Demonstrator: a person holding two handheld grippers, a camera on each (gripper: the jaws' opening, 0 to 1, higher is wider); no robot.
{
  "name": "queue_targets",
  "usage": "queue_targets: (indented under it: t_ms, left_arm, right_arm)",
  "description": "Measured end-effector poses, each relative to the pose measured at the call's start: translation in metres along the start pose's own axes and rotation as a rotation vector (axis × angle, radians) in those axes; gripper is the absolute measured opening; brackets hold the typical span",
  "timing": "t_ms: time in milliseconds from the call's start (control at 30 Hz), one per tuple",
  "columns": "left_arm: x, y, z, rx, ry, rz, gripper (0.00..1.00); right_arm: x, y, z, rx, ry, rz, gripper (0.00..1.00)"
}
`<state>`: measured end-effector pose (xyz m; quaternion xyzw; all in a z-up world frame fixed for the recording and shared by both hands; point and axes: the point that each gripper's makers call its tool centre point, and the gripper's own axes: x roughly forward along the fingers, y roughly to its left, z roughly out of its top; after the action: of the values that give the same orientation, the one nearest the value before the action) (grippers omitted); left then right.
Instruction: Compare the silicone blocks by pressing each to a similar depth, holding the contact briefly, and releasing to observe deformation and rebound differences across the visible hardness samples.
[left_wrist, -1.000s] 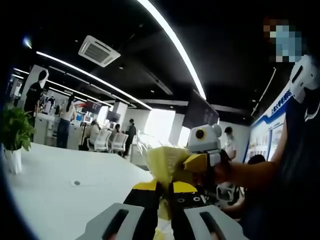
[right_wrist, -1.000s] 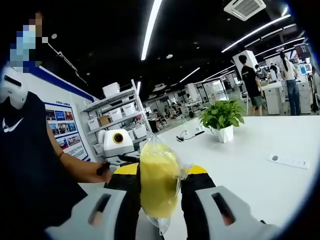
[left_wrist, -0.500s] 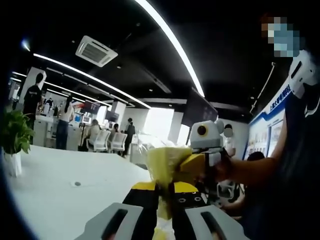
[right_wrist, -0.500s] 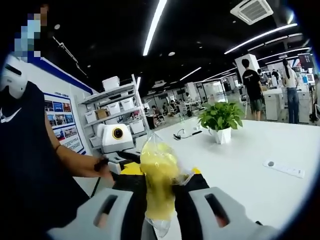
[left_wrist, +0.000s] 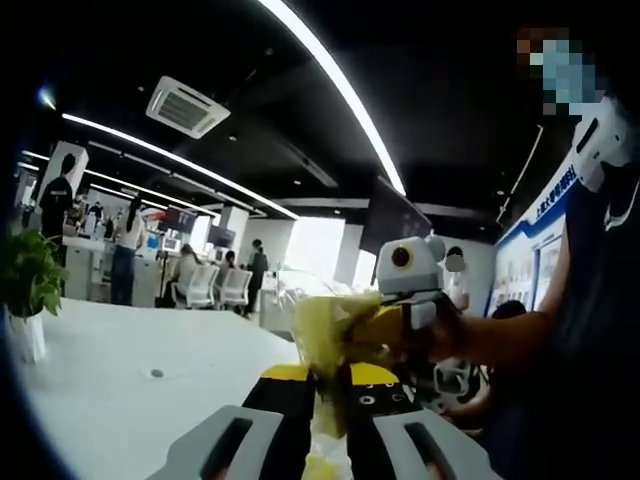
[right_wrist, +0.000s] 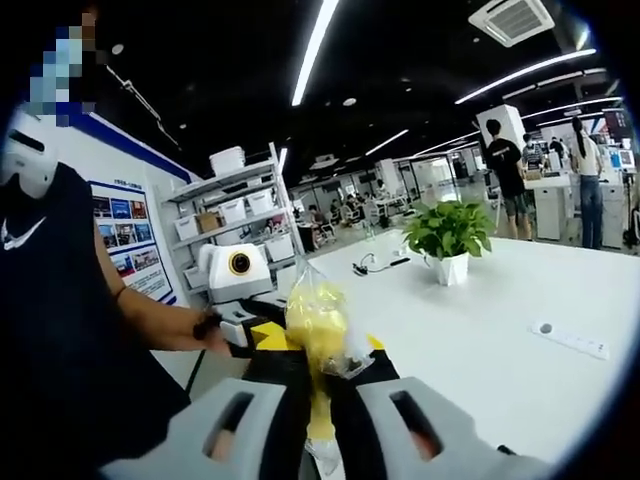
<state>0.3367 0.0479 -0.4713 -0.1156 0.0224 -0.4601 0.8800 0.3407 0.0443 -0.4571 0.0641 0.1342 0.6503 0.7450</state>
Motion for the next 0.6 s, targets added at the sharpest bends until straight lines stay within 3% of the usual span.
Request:
queue_targets:
  t_ms: [100, 200, 600]
  left_arm:
    - [0.0, -0.001, 0.0, 0.009, 0.001, -0.006, 0.13]
    - [-0.002, 0.004, -0.003, 0.012, 0.021, 0.006, 0.3]
    - [-0.019, 0.012, -0.008, -0.016, 0.059, -0.01, 0.25]
  right_arm:
    - [-0.001, 0.0, 0.0, 0.009, 0.004, 0.0, 0.01]
    - [-0.004, 0.001, 0.004, 0.019, -0.009, 0.006, 0.01]
    - [-0.01, -0.007, 0.006, 0.041, -0.018, -0.003, 0.0]
